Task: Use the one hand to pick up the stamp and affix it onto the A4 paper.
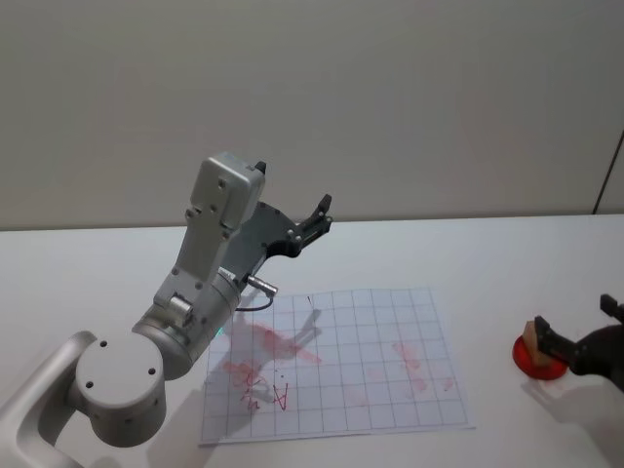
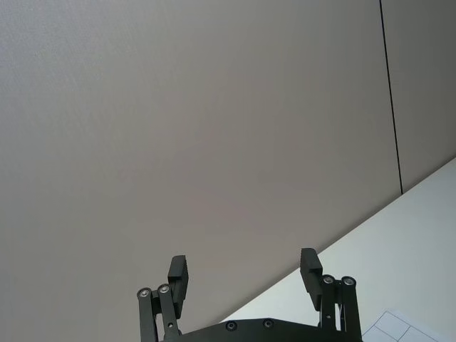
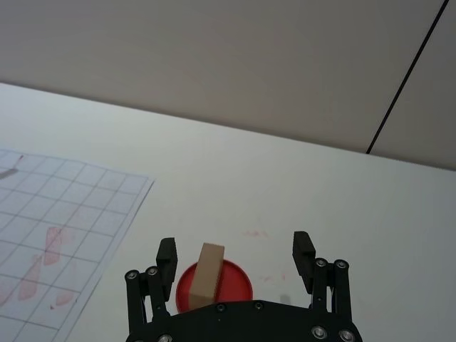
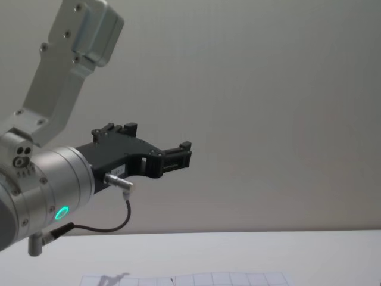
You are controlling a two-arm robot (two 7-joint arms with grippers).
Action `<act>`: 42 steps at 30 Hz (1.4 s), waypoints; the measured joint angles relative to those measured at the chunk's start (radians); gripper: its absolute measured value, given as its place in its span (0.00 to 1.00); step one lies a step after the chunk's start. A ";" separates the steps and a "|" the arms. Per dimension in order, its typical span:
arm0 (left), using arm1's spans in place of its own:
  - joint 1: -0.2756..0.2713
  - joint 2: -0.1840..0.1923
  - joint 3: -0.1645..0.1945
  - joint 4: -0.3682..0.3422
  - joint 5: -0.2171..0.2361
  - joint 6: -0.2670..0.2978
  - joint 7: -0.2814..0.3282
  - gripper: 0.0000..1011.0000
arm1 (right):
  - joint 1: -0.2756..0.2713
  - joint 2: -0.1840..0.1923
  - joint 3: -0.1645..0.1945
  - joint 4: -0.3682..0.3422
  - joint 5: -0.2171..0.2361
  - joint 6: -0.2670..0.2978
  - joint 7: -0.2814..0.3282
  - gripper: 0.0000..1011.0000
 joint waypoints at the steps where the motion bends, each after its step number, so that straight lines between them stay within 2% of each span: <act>1: 0.000 0.000 0.000 0.000 0.000 0.000 0.000 0.99 | -0.003 -0.001 -0.002 0.004 -0.004 0.008 -0.002 0.99; 11: 0.000 0.000 0.000 0.000 0.000 0.000 0.000 0.99 | -0.006 -0.015 -0.014 0.031 -0.033 0.039 -0.004 0.99; 28: 0.000 0.000 0.000 0.000 0.000 0.000 0.000 0.99 | 0.026 -0.054 -0.041 0.085 -0.091 0.040 0.026 0.98; 35: 0.000 0.000 0.000 0.000 0.000 0.000 0.000 0.99 | 0.033 -0.061 -0.045 0.096 -0.102 0.038 0.031 0.86; 42: 0.000 0.000 0.000 0.000 0.000 0.000 0.000 0.99 | 0.037 -0.066 -0.049 0.103 -0.110 0.036 0.034 0.62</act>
